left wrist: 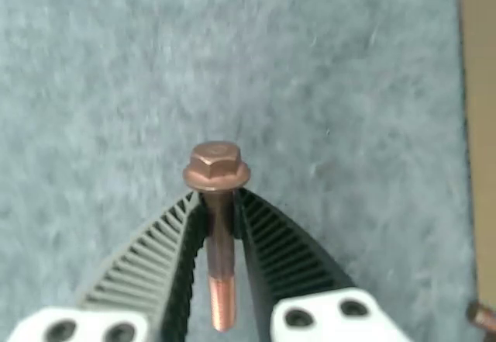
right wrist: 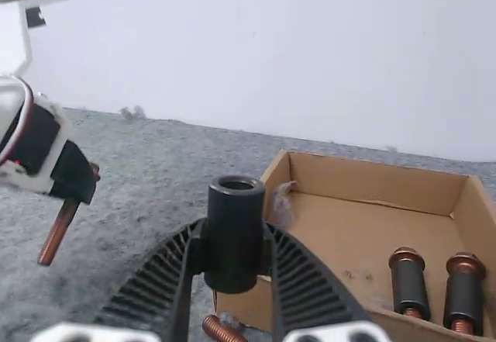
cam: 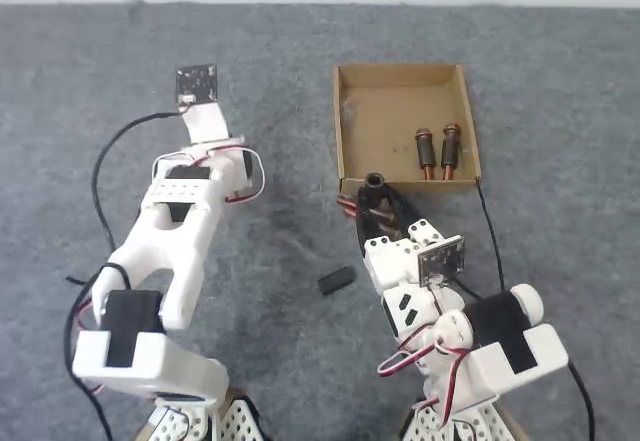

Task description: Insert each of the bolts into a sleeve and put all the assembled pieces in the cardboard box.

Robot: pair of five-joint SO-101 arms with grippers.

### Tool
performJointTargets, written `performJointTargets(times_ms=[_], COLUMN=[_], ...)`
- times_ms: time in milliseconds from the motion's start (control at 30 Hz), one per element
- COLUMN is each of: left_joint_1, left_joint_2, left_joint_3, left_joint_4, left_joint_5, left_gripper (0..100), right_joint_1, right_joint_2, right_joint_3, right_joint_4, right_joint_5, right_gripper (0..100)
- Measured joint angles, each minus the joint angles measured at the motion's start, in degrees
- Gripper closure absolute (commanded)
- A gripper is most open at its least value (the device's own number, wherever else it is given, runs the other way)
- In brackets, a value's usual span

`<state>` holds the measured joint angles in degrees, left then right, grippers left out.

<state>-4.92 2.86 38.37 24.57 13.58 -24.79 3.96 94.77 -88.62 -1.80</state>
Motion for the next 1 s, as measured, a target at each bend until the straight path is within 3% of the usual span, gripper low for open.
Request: performJointTargets(times_ms=[300,667,1000], left_joint_1=[1.4,13.0,21.5], left_joint_2=[-14.0,-29.7,-32.4], left_joint_3=[2.3,6.6,7.6], left_joint_4=[-1.8,-1.8,-1.8], left_joint_5=[0.0,-0.1,-0.1], left_gripper=[99,99,99], right_joint_1=[0.0,0.0,-0.6], right_joint_2=[0.0,0.0,0.0], right_joint_3=[0.0,0.0,0.0], right_joint_4=[0.2,0.2,0.2], right_joint_5=[0.0,0.0,0.0], right_gripper=[99.2,99.2,99.2])
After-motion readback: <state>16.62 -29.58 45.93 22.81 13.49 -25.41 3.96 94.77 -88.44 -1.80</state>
